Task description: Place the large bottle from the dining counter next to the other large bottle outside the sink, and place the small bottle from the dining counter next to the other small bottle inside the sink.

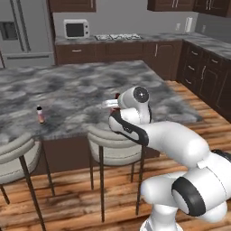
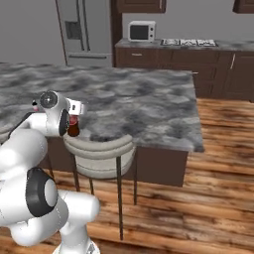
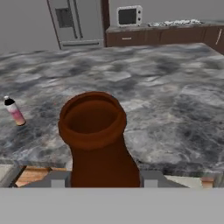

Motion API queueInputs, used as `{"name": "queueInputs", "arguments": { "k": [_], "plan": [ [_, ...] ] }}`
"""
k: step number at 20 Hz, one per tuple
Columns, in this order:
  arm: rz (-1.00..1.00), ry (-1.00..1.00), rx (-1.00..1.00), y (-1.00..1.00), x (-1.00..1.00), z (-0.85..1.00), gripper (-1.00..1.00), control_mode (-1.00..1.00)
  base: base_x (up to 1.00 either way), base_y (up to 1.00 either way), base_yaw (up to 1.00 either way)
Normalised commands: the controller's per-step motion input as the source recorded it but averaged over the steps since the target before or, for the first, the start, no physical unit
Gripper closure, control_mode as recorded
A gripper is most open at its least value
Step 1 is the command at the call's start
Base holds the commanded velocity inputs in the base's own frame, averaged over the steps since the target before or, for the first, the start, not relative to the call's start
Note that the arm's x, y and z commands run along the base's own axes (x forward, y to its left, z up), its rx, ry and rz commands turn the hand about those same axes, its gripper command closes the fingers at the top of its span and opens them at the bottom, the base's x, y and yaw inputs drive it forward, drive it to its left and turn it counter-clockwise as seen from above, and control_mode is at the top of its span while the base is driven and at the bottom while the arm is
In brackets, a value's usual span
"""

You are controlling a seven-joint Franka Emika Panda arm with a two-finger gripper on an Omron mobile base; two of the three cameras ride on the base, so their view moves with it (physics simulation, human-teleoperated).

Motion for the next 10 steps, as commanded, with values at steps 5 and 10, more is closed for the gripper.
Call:
{"name": "queueInputs", "arguments": {
  "k": [5,10],
  "plan": [
    [0.00,0.00,0.00,0.00,0.00,0.00,1.00,1.00,0.00,-0.92,-0.03],
    [0.00,0.00,0.00,0.00,0.00,0.00,1.00,1.00,-0.03,-0.85,-0.11]
  ]
}}
